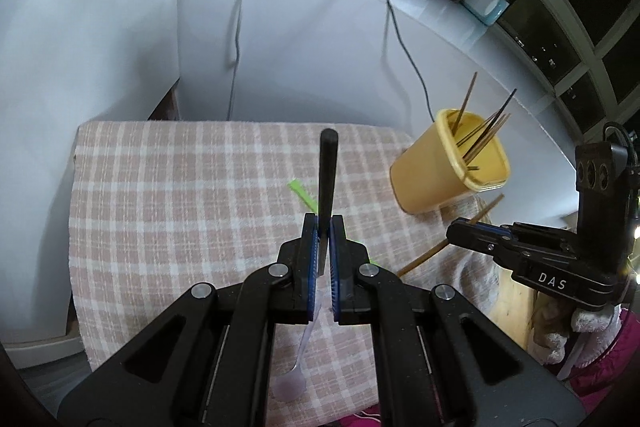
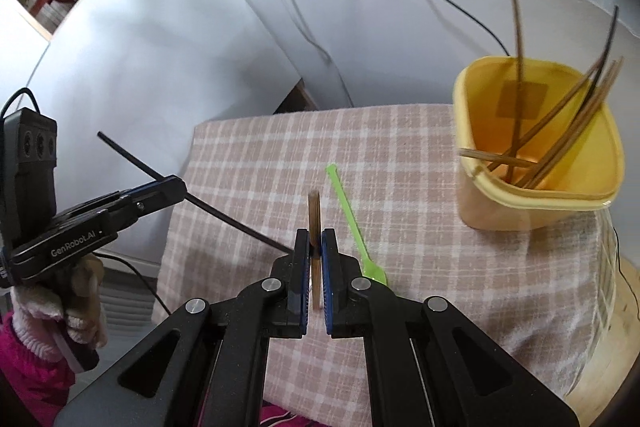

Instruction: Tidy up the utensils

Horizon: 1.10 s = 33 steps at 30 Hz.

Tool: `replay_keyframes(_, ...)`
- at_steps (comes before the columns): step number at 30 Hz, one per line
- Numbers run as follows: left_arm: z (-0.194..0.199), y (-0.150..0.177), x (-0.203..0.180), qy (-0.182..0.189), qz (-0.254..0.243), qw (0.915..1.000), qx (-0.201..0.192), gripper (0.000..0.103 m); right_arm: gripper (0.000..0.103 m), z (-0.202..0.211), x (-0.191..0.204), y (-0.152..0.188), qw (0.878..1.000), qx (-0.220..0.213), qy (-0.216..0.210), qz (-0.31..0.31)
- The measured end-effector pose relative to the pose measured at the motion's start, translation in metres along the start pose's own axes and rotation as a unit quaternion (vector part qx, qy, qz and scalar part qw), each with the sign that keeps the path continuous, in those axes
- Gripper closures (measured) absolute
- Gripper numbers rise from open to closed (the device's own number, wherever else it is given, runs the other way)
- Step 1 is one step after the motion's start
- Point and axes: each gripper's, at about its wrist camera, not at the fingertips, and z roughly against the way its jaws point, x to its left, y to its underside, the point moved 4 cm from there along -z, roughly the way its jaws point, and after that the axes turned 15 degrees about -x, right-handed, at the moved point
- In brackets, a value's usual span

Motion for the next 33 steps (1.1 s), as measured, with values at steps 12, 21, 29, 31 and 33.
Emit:
replay_keyframes(12,0.013,-0.033,-0.039,0.035,-0.029,0.9983,-0.036,0.1,0.099,0.046,-0.009,-0.017,0.998,-0.052,0.009,-0.019)
replay_keyframes(21,0.016,-0.069,-0.066,0.065,-0.039,0.9948,-0.069,0.1,0.099,0.09,-0.029,-0.031,0.995,-0.093,0.036,-0.03)
replay_keyframes(29,0.019,-0.097,-0.094,0.092,-0.053,0.9897,-0.096,0.1,0.099,0.126,-0.051,-0.047,0.988,-0.134,0.063,-0.043)
replay_keyframes(31,0.02,-0.102,-0.099,0.099,-0.055,0.9885,-0.101,0.1,0.099,0.135,-0.056,-0.05,0.986,-0.146,0.069,-0.047)
replay_keyframes(33,0.021,-0.108,-0.104,0.104,-0.056,0.9874,-0.105,0.1,0.099,0.142,-0.061,-0.052,0.984,-0.156,0.072,-0.051)
